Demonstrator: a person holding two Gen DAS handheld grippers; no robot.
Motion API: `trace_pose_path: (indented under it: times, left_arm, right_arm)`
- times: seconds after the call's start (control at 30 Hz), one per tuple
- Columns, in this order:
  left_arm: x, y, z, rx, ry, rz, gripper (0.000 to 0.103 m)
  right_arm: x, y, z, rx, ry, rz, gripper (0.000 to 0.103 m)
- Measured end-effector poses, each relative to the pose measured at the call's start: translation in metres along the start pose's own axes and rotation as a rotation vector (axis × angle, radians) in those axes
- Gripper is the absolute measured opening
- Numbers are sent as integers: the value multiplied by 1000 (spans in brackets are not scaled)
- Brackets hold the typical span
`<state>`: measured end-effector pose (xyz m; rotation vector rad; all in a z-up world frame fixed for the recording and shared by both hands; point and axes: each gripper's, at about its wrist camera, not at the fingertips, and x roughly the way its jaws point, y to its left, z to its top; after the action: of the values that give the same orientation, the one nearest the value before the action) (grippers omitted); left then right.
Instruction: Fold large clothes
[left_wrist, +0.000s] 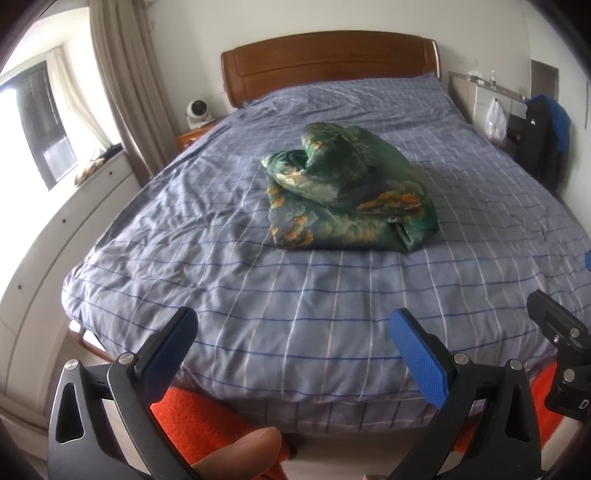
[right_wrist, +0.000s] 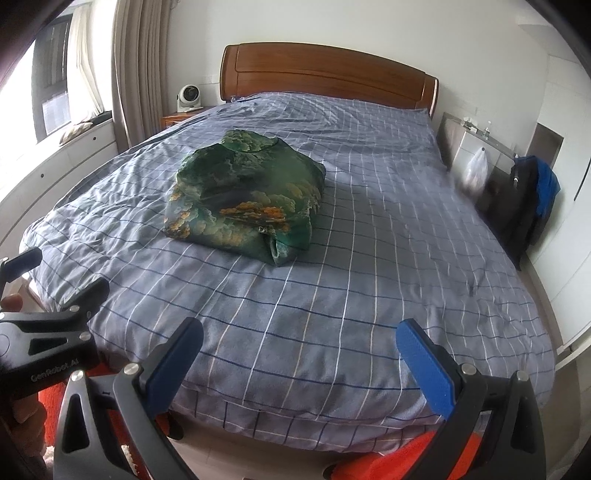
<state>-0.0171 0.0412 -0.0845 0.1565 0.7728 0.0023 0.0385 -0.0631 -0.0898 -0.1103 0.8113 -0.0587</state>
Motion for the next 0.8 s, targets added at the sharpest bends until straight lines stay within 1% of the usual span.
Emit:
trace_pose_path:
  times: [0.07, 0.3, 0.47, 0.8]
  left_arm:
    - [1, 0, 0, 0, -2, 16, 103]
    - [6, 2, -1, 0, 5, 28, 103]
    - [6, 2, 0, -10, 5, 18, 103]
    - [4, 3, 2, -12, -3, 17, 103]
  right_arm:
    - [0, 0, 1, 6, -1, -1, 103]
    - [5, 1, 2, 6, 14, -1, 103]
    - [6, 1, 1, 8, 23, -2, 103]
    - [2, 4, 2, 5, 9, 8, 103]
